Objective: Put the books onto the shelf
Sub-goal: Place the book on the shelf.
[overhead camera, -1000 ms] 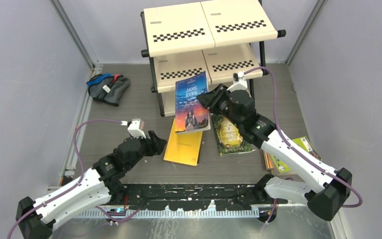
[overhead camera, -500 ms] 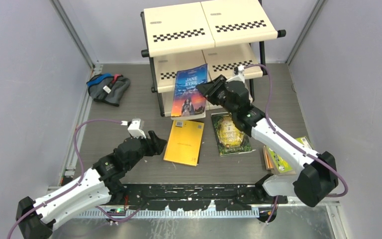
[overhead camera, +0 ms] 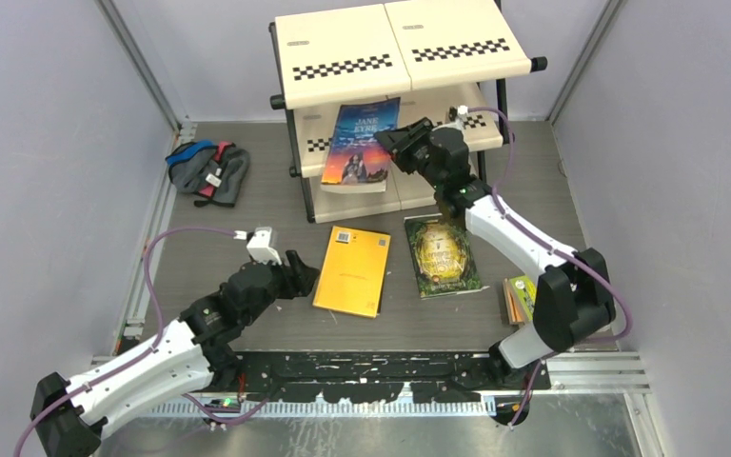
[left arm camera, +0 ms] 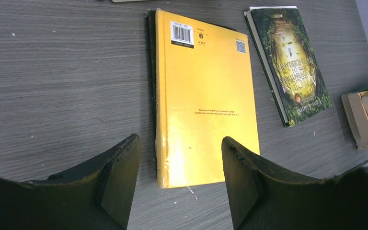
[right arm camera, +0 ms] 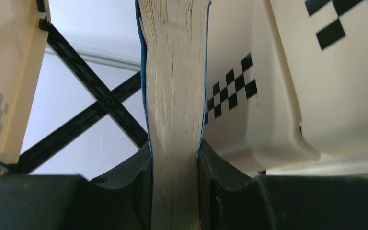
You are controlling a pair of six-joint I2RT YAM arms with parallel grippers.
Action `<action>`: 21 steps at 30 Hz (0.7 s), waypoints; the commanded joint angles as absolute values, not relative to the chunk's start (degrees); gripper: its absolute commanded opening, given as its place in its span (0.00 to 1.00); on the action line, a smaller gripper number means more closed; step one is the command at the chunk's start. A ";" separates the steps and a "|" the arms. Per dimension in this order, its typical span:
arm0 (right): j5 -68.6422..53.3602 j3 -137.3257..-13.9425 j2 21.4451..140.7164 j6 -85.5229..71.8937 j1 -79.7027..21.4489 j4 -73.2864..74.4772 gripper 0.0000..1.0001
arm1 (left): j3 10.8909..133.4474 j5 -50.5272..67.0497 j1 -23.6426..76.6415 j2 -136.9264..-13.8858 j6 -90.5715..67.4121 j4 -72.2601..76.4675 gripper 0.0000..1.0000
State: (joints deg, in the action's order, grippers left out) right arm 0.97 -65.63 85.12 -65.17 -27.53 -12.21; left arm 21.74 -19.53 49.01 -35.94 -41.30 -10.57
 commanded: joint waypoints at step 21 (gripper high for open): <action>-5.14 -86.05 99.32 -69.81 -26.81 -22.57 0.10 | 23.99 -20.30 49.13 -36.34 -39.29 -6.62 0.63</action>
State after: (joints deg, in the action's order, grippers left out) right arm -3.86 -79.59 100.27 -67.68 -26.76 -13.17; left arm 22.37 -19.53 49.01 -36.23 -40.03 -10.02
